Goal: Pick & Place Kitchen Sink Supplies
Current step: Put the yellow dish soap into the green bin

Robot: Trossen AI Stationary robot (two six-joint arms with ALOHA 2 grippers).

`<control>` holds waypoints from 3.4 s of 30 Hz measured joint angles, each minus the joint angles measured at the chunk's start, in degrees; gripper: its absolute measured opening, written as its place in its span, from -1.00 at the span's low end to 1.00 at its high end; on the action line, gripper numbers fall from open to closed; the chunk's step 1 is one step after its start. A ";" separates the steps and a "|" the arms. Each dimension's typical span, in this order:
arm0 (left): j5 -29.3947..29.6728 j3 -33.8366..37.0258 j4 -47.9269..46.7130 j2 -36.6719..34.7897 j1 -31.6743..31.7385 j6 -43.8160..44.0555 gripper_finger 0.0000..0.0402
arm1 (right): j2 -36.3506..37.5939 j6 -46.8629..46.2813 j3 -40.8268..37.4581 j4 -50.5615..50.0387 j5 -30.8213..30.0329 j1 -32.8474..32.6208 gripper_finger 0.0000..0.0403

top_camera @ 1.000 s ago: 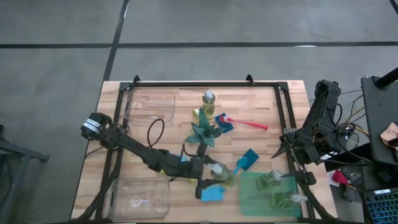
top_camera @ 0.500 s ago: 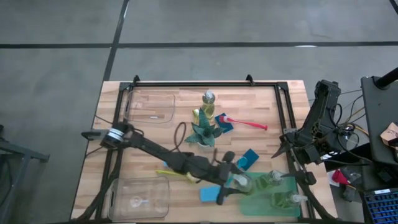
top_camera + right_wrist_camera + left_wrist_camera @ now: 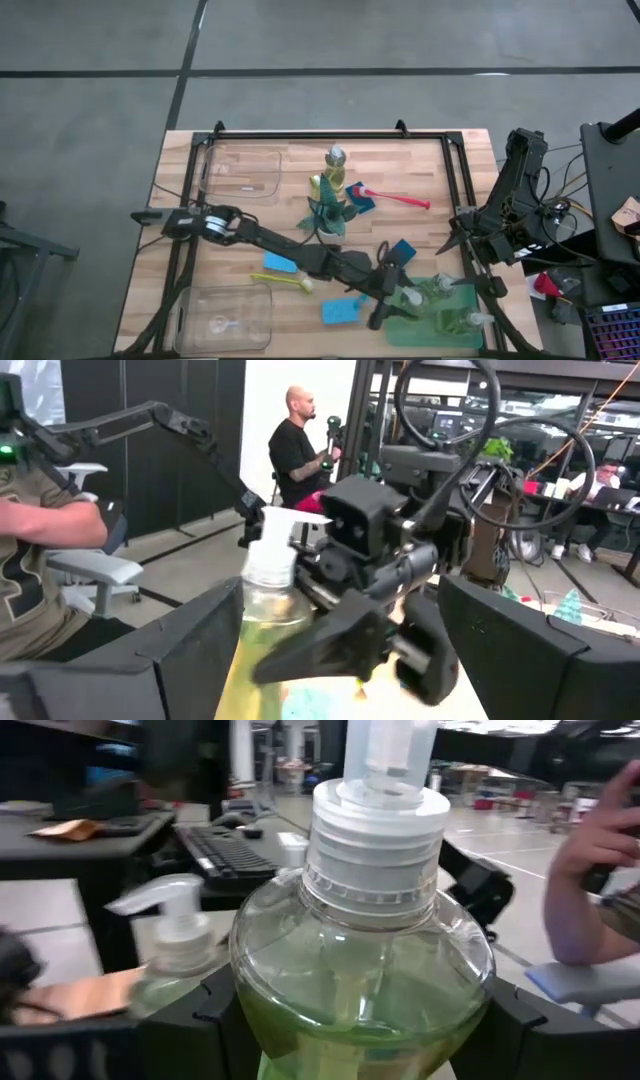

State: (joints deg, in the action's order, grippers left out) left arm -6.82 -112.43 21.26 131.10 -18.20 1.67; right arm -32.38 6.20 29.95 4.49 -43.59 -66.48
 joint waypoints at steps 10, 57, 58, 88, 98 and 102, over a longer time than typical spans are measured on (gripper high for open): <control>-6.23 -7.07 -0.58 5.91 0.35 -0.43 0.16 | 0.00 -0.15 0.00 0.11 0.02 0.00 0.62; -5.10 -10.07 -5.33 11.24 1.20 0.01 0.18 | -0.02 -0.20 -0.40 0.00 0.02 0.01 0.62; -5.10 -10.06 -5.33 11.24 1.20 0.06 0.20 | 0.00 -0.20 -0.41 0.00 0.02 0.00 0.62; -3.65 -10.04 -33.03 -1.11 1.50 -8.85 0.65 | 0.00 -1.73 -0.52 -1.14 0.06 0.02 0.62; 11.76 -10.00 -52.43 -9.87 2.03 -13.86 0.65 | 0.00 -1.73 -0.52 -1.10 0.06 0.00 0.62; 21.79 -8.36 -57.98 -14.11 2.49 -14.37 0.65 | 0.02 -1.73 -0.52 -1.05 0.06 0.02 0.62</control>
State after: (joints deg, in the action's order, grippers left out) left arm 14.96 -120.79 -36.72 116.99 -15.71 -12.70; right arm -32.36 4.47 29.43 3.44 -43.53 -66.46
